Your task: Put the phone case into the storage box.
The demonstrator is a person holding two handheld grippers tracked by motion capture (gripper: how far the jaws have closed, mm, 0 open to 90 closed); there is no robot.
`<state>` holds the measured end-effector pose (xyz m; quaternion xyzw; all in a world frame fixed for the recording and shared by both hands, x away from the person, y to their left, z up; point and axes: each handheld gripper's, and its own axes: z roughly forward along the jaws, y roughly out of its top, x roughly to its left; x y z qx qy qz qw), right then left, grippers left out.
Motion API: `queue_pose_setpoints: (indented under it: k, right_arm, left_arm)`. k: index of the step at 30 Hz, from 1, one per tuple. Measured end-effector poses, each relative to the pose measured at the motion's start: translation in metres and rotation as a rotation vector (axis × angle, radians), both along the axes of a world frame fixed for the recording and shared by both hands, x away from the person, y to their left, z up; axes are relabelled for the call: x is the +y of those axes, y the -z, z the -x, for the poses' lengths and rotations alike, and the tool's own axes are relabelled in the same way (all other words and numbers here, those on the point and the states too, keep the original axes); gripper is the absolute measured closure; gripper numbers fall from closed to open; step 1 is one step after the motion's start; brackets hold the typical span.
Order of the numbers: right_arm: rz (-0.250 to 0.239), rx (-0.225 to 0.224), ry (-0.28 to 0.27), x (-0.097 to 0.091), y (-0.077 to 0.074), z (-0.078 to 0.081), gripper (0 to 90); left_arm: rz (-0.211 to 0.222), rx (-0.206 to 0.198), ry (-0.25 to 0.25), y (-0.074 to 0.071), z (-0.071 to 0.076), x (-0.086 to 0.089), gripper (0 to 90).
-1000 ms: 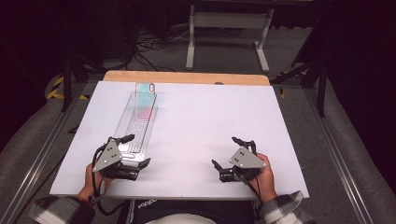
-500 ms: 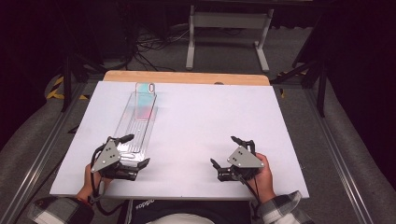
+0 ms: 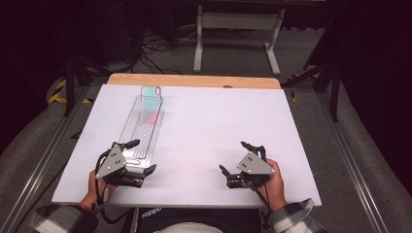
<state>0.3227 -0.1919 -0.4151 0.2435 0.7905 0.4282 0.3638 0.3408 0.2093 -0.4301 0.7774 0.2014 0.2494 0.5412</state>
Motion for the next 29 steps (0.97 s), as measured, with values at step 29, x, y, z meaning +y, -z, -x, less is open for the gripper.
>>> queue_pose_setpoints:
  k: [29]
  right_arm:
    - [-0.006, 0.032, -0.024, 0.0013, 0.0015, -0.0032, 6.4]
  left_arm:
    - [0.002, 0.011, -0.007, 0.0002, -0.0015, -0.0023, 6.1]
